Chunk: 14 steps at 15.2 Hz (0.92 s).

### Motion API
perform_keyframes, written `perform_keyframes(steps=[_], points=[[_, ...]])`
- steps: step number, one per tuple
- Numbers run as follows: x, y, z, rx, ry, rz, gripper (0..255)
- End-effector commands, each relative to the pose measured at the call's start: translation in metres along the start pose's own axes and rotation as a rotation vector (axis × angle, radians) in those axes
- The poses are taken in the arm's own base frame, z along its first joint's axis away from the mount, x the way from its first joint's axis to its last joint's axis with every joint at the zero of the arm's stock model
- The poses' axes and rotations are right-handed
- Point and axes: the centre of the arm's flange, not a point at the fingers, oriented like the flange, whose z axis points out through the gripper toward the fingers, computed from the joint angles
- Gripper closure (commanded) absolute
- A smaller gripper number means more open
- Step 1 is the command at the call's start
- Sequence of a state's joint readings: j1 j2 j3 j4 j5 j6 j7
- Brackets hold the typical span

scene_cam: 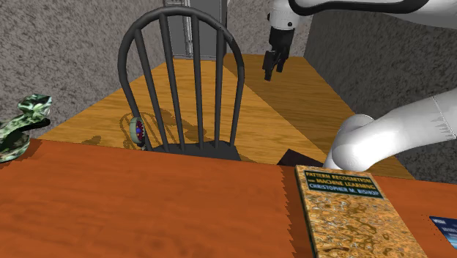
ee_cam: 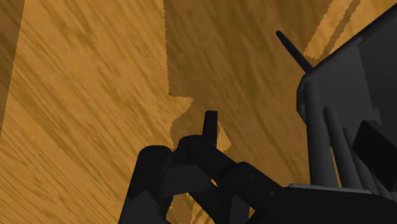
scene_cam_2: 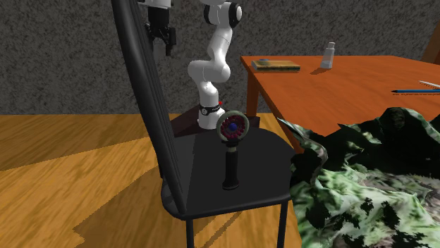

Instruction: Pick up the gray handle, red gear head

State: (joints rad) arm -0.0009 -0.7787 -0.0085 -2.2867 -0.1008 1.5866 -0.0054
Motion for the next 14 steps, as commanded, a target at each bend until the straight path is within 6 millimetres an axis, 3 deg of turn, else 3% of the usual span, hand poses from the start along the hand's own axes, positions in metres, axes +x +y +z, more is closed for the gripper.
perform_keyframes(steps=[1, 14], points=[[0.000, 0.000, 0.000, 0.000, 0.000, 0.000, 0], [0.036, -0.166, 0.009, 0.005, -0.014, 0.260, 0]])
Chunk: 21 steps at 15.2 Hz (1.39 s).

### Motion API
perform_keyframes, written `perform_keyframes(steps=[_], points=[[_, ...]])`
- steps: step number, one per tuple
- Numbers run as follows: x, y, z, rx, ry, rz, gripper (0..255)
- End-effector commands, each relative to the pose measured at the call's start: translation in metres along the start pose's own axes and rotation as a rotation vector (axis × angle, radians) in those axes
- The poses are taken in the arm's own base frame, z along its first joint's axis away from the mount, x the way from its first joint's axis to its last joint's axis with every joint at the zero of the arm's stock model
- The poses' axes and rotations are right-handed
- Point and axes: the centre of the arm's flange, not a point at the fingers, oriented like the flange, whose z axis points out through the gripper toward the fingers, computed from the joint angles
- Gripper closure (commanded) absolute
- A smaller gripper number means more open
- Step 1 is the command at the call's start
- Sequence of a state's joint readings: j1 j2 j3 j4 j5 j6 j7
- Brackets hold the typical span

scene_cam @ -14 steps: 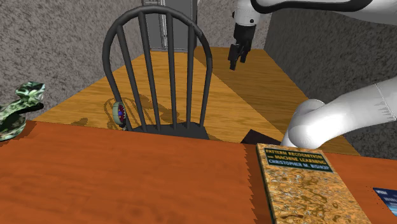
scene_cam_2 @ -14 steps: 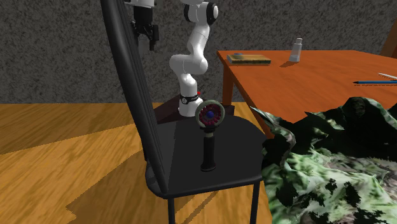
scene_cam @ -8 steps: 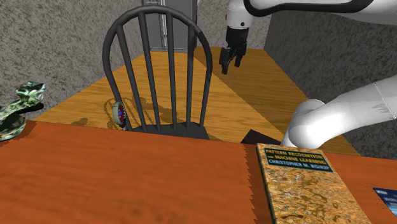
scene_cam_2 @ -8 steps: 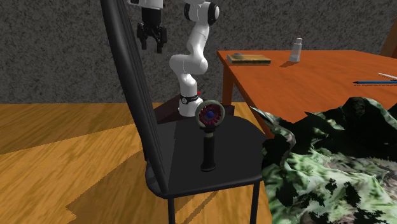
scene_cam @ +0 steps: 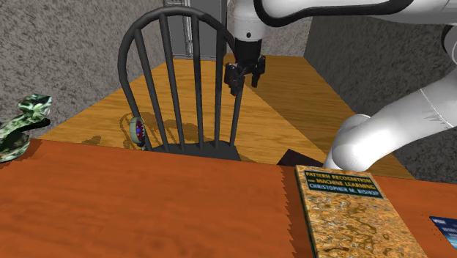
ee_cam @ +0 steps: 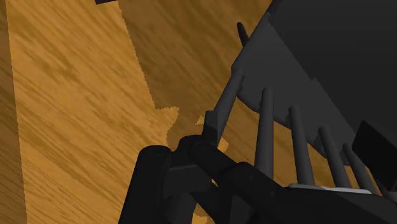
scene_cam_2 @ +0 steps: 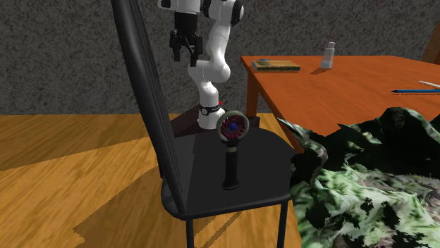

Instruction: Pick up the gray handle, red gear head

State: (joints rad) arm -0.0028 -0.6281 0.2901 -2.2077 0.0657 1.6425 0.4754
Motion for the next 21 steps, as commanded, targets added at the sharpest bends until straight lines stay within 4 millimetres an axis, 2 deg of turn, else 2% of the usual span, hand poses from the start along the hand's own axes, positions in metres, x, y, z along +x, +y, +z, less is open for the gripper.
perform_keyframes(steps=[1, 11, 21], points=[[0.003, -0.028, 0.001, 0.002, -0.003, 0.043, 0], [0.032, -0.156, 0.007, 0.005, -0.013, 0.243, 0], [0.087, -0.275, 0.014, 0.009, -0.024, 0.442, 0]])
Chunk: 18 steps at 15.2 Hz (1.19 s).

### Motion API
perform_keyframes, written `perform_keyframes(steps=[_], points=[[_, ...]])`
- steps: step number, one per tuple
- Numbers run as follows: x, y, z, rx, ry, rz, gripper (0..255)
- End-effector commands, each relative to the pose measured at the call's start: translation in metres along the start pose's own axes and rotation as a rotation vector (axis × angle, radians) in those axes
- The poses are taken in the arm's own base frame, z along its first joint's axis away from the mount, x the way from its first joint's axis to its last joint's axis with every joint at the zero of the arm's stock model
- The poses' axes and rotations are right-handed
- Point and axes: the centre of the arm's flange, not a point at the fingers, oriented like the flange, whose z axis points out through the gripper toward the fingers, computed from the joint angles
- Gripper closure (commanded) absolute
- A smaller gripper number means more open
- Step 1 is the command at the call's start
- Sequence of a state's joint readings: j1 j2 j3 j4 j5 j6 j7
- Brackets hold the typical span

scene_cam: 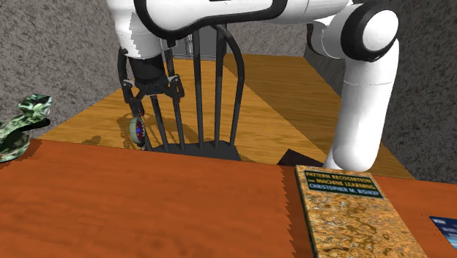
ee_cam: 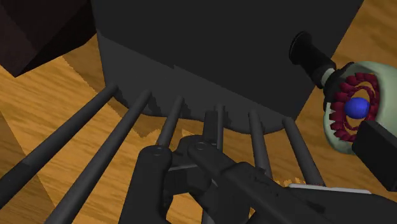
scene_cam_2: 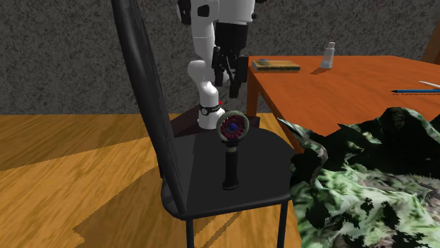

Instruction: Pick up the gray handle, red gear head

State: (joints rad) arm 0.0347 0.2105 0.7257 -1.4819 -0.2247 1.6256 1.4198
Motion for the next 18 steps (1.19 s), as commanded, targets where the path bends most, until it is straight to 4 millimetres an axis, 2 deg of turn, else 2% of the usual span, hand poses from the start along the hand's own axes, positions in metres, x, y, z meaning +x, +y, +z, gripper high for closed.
perform_keyframes(steps=[1, 5, 12, 14, 15, 18], points=[[0.005, -0.028, 0.000, 0.000, -0.001, 0.048, 0], [0.014, -0.077, 0.003, 0.001, -0.005, 0.125, 0], [0.011, -0.078, 0.040, 0.001, -0.005, 0.125, 0], [0.010, -0.079, 0.043, 0.001, -0.005, 0.125, 0], [0.010, -0.080, 0.043, 0.001, -0.005, 0.125, 255], [0.010, -0.080, 0.043, 0.001, -0.005, 0.125, 255]])
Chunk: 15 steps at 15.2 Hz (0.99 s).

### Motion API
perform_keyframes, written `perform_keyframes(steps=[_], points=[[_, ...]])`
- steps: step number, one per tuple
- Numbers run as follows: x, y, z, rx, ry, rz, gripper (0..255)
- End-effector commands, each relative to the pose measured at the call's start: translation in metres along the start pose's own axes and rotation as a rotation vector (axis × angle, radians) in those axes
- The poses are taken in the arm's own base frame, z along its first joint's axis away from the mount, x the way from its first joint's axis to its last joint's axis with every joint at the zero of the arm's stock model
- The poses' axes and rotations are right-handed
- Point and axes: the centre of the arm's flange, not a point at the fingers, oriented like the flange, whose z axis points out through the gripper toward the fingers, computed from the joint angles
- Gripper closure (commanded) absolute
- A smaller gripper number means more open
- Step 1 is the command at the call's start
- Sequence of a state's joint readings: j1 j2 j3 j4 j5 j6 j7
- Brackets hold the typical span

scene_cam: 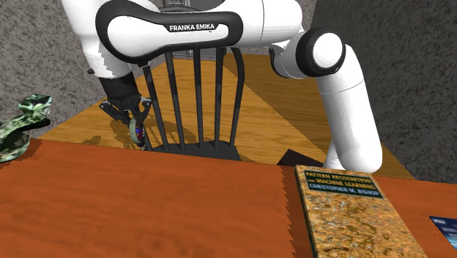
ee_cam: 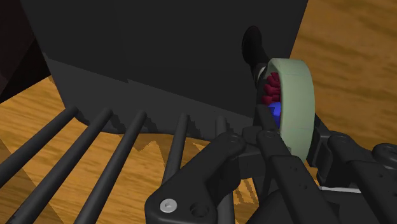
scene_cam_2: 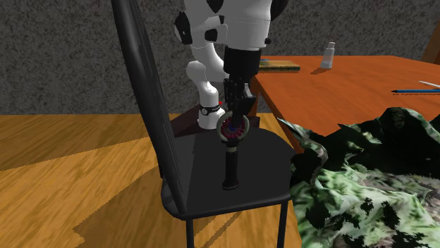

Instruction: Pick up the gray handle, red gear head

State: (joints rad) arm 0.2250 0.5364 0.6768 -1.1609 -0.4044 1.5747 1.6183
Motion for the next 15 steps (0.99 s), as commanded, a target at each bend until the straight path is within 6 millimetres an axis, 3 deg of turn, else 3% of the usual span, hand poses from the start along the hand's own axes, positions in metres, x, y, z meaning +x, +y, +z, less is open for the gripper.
perform_keyframes(steps=[1, 6, 15], points=[[0.000, 0.000, 0.000, 0.000, 0.000, 0.000, 255], [0.001, 0.001, 0.000, -0.001, 0.000, 0.000, 255], [0.005, 0.002, -0.047, -0.001, 0.000, 0.000, 255]])
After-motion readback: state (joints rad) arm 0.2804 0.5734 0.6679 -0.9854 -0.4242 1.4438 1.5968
